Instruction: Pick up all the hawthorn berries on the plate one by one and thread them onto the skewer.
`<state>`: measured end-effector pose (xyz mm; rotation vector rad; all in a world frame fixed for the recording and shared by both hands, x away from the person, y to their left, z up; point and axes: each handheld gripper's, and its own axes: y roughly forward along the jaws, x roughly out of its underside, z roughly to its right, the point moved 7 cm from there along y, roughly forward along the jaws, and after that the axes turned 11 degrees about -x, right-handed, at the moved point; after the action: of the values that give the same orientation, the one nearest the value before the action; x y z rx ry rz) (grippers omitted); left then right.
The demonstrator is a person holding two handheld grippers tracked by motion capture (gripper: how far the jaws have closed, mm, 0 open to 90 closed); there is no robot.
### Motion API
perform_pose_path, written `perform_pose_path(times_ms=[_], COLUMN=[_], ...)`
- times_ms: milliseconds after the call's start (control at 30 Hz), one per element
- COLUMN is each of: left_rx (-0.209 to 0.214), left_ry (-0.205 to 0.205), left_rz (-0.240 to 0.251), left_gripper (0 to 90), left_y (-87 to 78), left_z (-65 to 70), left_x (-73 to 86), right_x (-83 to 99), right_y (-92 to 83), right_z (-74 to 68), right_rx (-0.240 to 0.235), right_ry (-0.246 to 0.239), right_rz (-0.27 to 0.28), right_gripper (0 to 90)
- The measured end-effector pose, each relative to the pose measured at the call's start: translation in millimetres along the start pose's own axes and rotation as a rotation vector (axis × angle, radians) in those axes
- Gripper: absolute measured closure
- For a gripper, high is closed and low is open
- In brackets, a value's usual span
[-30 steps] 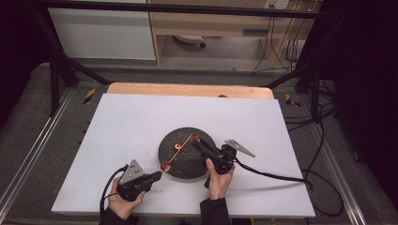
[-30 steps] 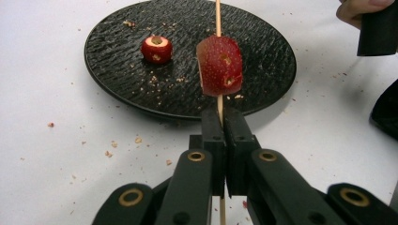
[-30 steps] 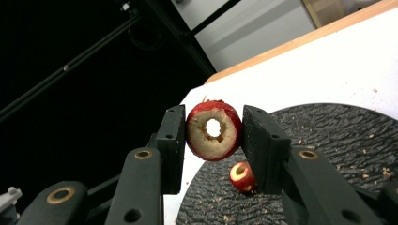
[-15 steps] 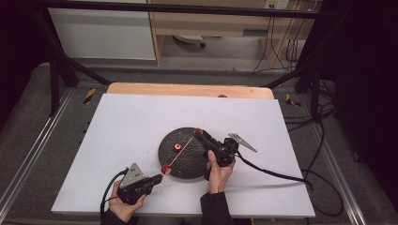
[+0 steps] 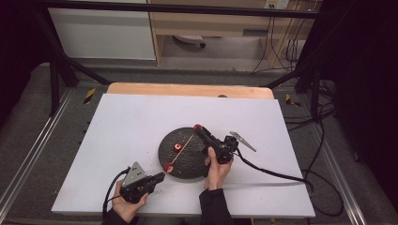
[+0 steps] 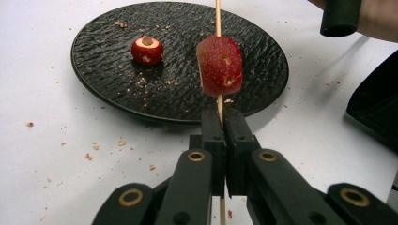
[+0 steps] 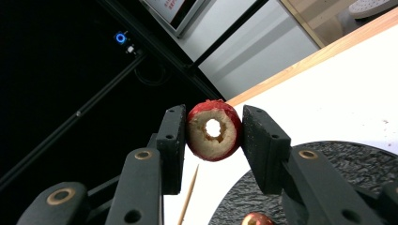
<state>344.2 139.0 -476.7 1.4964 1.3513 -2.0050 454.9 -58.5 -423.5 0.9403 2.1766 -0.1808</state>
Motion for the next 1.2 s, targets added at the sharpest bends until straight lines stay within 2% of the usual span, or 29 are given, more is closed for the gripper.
perform_pose_path(times_ms=[500, 767, 1067, 1200], left_rx=[0.0, -0.025, -0.051, -0.046], left_ry=[-0.006, -0.02, -0.042, -0.046], left_rz=[0.005, 0.023, 0.036, 0.041], left_gripper=[88.0, 88.0, 88.0, 88.1], left_y=[4.4, 5.7, 14.4, 20.7], left_z=[3.9, 7.4, 17.5, 22.1], left_x=[-0.9, -3.1, -16.0, -24.5], right_x=[2.7, 5.1, 6.9, 6.3], right_y=[1.0, 0.5, 0.0, -1.6], right_z=[-0.3, -1.2, -1.5, -3.5], right_rx=[-0.02, -0.029, -0.035, -0.041], right_ry=[0.038, 0.057, 0.065, 0.062], right_rz=[0.031, 0.038, 0.047, 0.046], right_gripper=[61.5, 61.6, 61.6, 61.6])
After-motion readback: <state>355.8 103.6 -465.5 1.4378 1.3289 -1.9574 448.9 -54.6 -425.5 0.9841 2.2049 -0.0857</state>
